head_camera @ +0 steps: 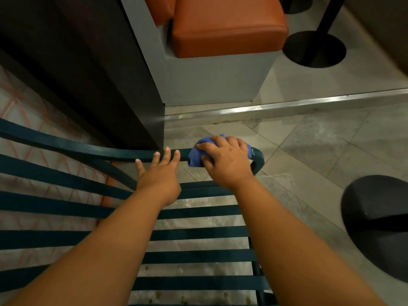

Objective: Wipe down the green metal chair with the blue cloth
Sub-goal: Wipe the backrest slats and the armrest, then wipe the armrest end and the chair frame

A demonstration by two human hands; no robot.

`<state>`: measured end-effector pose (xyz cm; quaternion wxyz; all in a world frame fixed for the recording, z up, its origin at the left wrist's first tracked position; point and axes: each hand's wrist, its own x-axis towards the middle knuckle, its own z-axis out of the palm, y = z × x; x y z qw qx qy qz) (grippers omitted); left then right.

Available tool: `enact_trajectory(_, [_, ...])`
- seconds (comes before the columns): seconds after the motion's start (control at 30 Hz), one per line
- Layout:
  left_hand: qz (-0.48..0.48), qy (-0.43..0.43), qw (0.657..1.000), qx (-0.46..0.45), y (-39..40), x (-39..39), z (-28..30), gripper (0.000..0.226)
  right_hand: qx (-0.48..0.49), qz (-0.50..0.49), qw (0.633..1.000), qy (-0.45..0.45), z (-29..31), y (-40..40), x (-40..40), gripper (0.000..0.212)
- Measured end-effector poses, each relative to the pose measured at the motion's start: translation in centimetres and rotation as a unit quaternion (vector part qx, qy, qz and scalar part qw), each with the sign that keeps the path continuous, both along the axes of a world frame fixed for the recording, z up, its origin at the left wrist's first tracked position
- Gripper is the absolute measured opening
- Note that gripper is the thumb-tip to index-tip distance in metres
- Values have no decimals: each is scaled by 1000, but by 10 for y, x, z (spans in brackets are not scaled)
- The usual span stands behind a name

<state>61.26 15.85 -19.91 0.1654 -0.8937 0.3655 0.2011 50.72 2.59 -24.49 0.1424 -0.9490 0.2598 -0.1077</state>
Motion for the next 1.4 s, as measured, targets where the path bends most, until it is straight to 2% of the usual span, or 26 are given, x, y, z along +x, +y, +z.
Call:
enact_trajectory(0.13, [0,2,1000,4,2,0,-4,104,23,-93,994,45,9,7,14,33])
enact_trajectory(0.2, [-4,-1,1000,12,-1,1,-1,104,5,-70,996,48,10,16,20,31])
enact_trajectory(0.27, [-10,1,1000,20,-2,1,3,104,-14,-6,1000,9,3,15,12,34])
enact_trajectory(0.37, [-18,11,1000,21,0,5,5,103,-32,50,998,-9,-12,-3,-19,53])
enact_trajectory(0.43, [-17,12,1000,19,2,5,5,101,20,-11,1000,-21,-20,-15,-41,60])
enact_trajectory(0.5, [-16,9,1000,14,2,2,6,99,145,-98,983,-60,-20,-26,-64,54])
enact_trajectory(0.57, [-15,5,1000,9,3,-2,7,97,305,-184,924,-138,-12,-36,-82,41])
enact_trajectory(0.63, [-8,9,1000,6,2,-5,8,95,383,-251,867,-195,-3,-38,-97,39])
enact_trajectory(0.77, [13,46,998,-36,-11,-23,11,91,555,-330,695,-315,7,-32,-115,47])
enact_trajectory(0.8, [5,53,997,-54,-16,-30,11,92,567,-336,683,-314,10,-30,-117,48])
enact_trajectory(0.87, [-18,62,995,-77,-25,-42,12,93,554,-328,706,-297,17,-23,-115,39])
enact_trajectory(0.93, [-34,68,994,-76,-32,-47,12,92,497,-309,752,-302,24,-18,-103,32])
enact_trajectory(1.03, [-42,43,996,-68,-40,-42,10,85,337,-268,860,-272,21,-17,-74,40])
enact_trajectory(1.1, [-48,12,996,-70,-44,-37,8,76,247,-189,935,-169,14,-14,-53,44])
enact_trajectory(1.13, [-50,-5,996,-71,-47,-36,8,72,225,-144,956,-122,8,-9,-45,43])
enact_trajectory(1.17, [-53,-21,996,-74,-49,-36,8,67,216,-114,964,-104,1,-5,-39,42])
enact_trajectory(1.23, [-64,-47,994,-75,-53,-39,7,60,228,-110,956,-146,-11,-4,-39,38])
enact_trajectory(1.3, [-68,-61,994,-60,-57,-45,4,63,234,-125,945,-193,-22,-7,-44,33])
enact_trajectory(1.4, [-57,-63,996,-36,-60,-52,0,71,199,-155,948,-192,-27,-16,-40,39])
